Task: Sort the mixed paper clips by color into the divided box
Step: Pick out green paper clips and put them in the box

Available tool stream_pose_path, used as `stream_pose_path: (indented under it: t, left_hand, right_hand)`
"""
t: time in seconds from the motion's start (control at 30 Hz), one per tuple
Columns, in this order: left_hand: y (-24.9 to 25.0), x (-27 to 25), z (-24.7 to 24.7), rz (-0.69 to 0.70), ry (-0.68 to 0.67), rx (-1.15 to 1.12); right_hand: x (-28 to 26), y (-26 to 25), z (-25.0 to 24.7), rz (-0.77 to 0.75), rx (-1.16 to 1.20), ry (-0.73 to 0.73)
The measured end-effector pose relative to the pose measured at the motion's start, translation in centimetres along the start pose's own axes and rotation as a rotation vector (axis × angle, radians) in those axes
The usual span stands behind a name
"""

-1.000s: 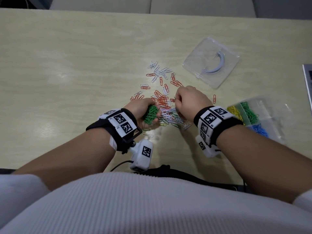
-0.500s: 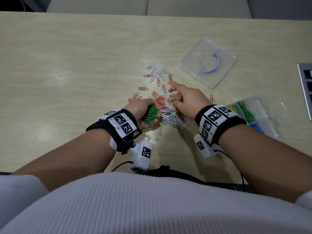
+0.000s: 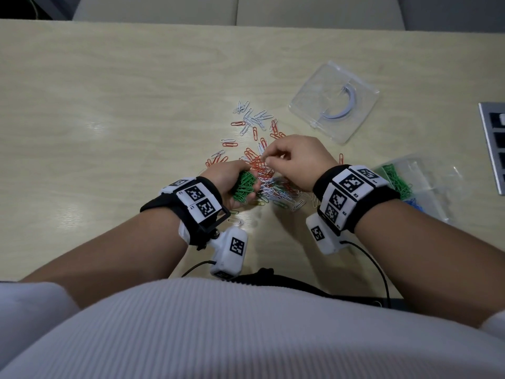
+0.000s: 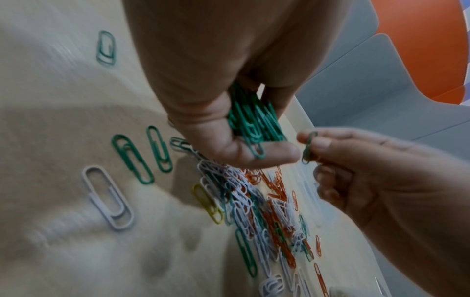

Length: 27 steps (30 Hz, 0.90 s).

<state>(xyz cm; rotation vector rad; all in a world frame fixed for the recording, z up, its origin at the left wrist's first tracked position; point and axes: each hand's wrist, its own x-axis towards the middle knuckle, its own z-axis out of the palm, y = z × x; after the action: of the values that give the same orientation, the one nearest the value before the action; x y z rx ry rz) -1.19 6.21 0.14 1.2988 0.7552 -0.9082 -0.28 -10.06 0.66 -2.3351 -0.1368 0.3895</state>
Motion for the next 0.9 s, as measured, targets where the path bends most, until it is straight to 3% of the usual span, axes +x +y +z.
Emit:
stream_pose_path:
  t: [0.1,0.2,0.3,0.4,0.7,0.83,0.9]
  left_hand:
    - [0.0,0.0,0.4,0.014,0.004,-0.022]
    - [-0.1,0.0,0.7,0.016,-0.040,-0.038]
    - [0.0,0.0,0.8,-0.014,-0.090,-0.056]
    - [0.0,-0.1,0.8,-0.030,-0.090,-0.028]
    - [1.9,-0.1,4.7,0.018,-0.135,0.066]
    - [3.0,-0.2,9.7,0.048,-0.204,0.076]
    - [3.1,-0.1,12.5,0.058,-0.234,0.085]
  right_hand:
    - [-0.5,-1.7,0.5,-0.055,0.093,-0.141]
    - [-0.9,-2.3,0.7,-0.064,0.155,-0.165]
    - [-0.7,-1.1,0.0,0.000,0.099,0.030]
    - [-0.7,1.5,-1.5,0.175,-0.099,0.189]
    - [-3.6,5.6,-6.8,0.481,-0.130,0.402]
    - [-6.8,9.2,-10.6,0.621,-0.267,0.496]
    - [-8.6,11.0,-12.0,0.736,-0.361,0.476]
